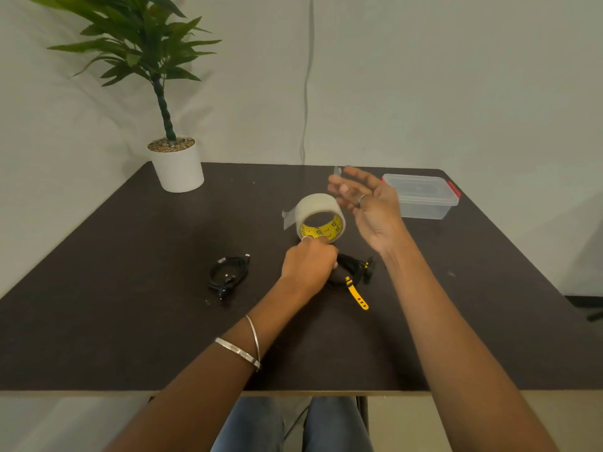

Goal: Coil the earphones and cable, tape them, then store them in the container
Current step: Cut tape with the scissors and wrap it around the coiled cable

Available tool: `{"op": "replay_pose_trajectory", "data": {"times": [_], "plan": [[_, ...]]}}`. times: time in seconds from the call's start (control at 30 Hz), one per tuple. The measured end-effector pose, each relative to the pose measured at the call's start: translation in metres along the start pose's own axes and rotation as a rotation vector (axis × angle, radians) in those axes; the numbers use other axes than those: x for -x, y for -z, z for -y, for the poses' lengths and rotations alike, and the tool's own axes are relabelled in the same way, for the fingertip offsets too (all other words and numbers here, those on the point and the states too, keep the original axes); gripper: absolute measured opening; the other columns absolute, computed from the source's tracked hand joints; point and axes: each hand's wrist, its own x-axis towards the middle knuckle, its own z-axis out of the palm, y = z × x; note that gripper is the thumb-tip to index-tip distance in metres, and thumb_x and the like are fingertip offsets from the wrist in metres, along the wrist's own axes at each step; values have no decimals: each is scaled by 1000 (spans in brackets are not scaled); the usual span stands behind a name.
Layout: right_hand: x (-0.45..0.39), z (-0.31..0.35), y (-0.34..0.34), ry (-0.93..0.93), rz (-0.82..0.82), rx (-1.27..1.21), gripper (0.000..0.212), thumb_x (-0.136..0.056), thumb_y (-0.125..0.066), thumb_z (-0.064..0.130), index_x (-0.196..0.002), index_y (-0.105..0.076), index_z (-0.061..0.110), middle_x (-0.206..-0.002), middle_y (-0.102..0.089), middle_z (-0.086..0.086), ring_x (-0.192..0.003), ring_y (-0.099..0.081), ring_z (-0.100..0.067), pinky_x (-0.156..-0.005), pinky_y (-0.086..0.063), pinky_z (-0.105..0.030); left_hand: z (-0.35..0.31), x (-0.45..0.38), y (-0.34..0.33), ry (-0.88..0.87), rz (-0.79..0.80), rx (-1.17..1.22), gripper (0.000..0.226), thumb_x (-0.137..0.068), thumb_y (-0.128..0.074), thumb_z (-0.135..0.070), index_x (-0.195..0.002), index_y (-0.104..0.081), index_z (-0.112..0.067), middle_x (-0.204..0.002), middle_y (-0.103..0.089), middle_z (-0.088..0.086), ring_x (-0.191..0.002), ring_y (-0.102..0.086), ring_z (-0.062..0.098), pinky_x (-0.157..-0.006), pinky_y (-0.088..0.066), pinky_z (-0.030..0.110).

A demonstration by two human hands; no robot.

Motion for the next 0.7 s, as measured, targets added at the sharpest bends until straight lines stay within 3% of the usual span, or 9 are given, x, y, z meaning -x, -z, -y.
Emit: {"op": "replay_pose_trajectory", "data": {"times": [0.13, 0.27, 0.4, 0.53, 0.63, 0.7], "plan": [[15, 0, 27, 61, -64, 67, 37, -85, -64, -4, -119, -56, 7, -94, -75, -6, -92, -71, -23, -74, -54, -25, 3, -6, -8, 22, -13, -20, 25, -96, -52, -14, -117, -65, -12, -117, -55, 8, -111, -53, 31, -78, -50, 44], [31, -11, 46, 36, -95, 414, 48, -81, -64, -13, -124, -54, 6, -87, -74, -5, -82, -70, -21, -74, -56, -26, 9, -7, -12, -97, -79, -81, 23, -96, -47, -16, -105, -66, -6, -109, -57, 12, -106, -52, 31, -69, -47, 40], [44, -24, 52, 20, 16, 625, 73, -72, -73, -14, -132, -47, 19, -105, -65, -11, -87, -68, -26, -83, -57, -36, 18, -3, -16, -227, -261, -83, 29, -82, -47, -24, -73, -70, -10, -75, -62, 8, -75, -61, 31, -50, -43, 33], [53, -32, 49, 23, 164, 667, 98, -67, -80, -7, -143, -34, 35, -118, -56, -2, -89, -69, -20, -83, -56, -33, 17, 7, -9, -235, -381, 90, 34, -86, -44, -30, -84, -72, -12, -81, -62, 6, -76, -61, 26, -51, -45, 30], [55, -31, 43, 89, 129, 672, 100, -70, -78, -8, -145, -29, 36, -116, -57, -6, -73, -65, -14, -78, -57, -31, 16, 11, 4, -190, -364, 299, 27, -91, -52, -27, -101, -71, -12, -102, -63, 8, -94, -60, 24, -66, -48, 33], [56, -29, 39, 134, 93, 672, 99, -72, -77, -8, -146, -27, 35, -111, -59, -7, -68, -62, -14, -77, -57, -31, 17, 12, 12, -203, -350, 408, 25, -89, -54, -24, -100, -72, -10, -97, -67, 9, -91, -63, 24, -72, -48, 35]]}}
